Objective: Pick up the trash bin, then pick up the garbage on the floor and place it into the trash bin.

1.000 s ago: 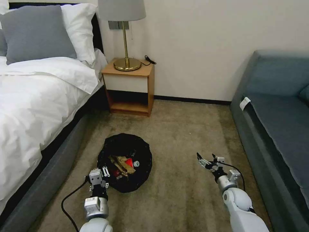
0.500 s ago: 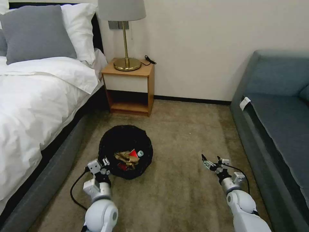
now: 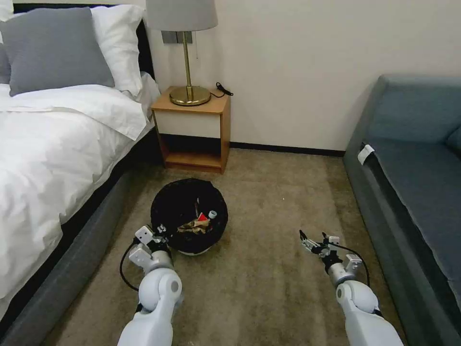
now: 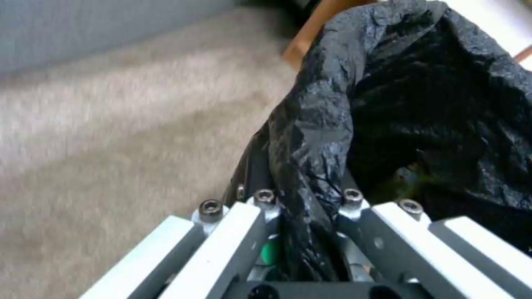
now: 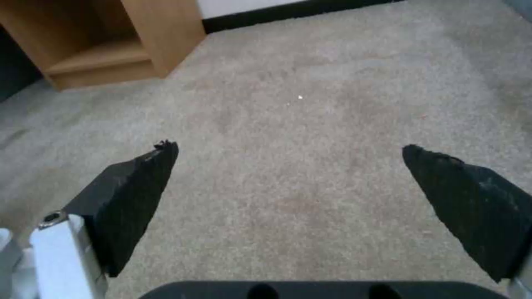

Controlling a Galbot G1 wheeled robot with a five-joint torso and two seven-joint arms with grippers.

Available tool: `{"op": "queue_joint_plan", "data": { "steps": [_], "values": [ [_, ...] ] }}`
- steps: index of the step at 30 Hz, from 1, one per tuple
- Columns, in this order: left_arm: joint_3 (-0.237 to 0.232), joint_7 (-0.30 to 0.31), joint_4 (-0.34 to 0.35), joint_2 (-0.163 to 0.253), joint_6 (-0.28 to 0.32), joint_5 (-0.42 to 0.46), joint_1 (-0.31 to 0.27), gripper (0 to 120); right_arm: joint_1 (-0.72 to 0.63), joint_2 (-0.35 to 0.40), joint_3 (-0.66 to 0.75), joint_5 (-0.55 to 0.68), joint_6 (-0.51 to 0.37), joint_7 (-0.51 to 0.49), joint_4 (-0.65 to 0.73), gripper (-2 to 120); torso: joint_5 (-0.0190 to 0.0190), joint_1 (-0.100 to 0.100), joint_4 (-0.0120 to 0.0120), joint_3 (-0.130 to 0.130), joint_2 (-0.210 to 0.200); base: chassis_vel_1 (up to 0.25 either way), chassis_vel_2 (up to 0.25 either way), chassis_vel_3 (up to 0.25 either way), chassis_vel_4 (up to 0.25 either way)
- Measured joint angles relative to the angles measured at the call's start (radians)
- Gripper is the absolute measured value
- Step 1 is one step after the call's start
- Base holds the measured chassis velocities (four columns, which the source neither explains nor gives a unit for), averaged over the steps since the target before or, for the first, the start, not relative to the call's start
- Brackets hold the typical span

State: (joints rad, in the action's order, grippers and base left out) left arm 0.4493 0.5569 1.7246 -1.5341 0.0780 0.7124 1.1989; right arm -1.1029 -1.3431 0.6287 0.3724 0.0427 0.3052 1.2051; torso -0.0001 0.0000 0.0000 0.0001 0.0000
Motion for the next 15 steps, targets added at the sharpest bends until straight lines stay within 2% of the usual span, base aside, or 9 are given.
{"op": "queue_joint_plan", "data": {
  "steps": [6, 14, 15],
  "values": [
    [0.007, 0.025, -0.044, 0.0, 0.013, 0.073, -0.024, 4, 0.006, -0.006, -0.008, -0.015, 0.007, 0.003, -0.02, 100, 0.0001, 0.0, 0.0, 0.0, 0.0, 0.0, 0.0, 0.0, 0.0],
    [0.014, 0.037, -0.075, -0.001, 0.023, 0.082, -0.029, 4, 0.014, -0.007, -0.009, -0.015, 0.01, 0.008, -0.032, 100, 0.0003, 0.0, 0.0001, 0.0, 0.0, 0.0, 0.0, 0.0, 0.0],
    [0.013, 0.036, -0.074, -0.001, 0.023, 0.08, -0.026, 9, 0.014, -0.007, -0.009, -0.014, 0.011, 0.009, -0.032, 100, 0.0003, 0.0, 0.0, 0.0, 0.0, 0.0, 0.0, 0.0, 0.0]
  ]
}}
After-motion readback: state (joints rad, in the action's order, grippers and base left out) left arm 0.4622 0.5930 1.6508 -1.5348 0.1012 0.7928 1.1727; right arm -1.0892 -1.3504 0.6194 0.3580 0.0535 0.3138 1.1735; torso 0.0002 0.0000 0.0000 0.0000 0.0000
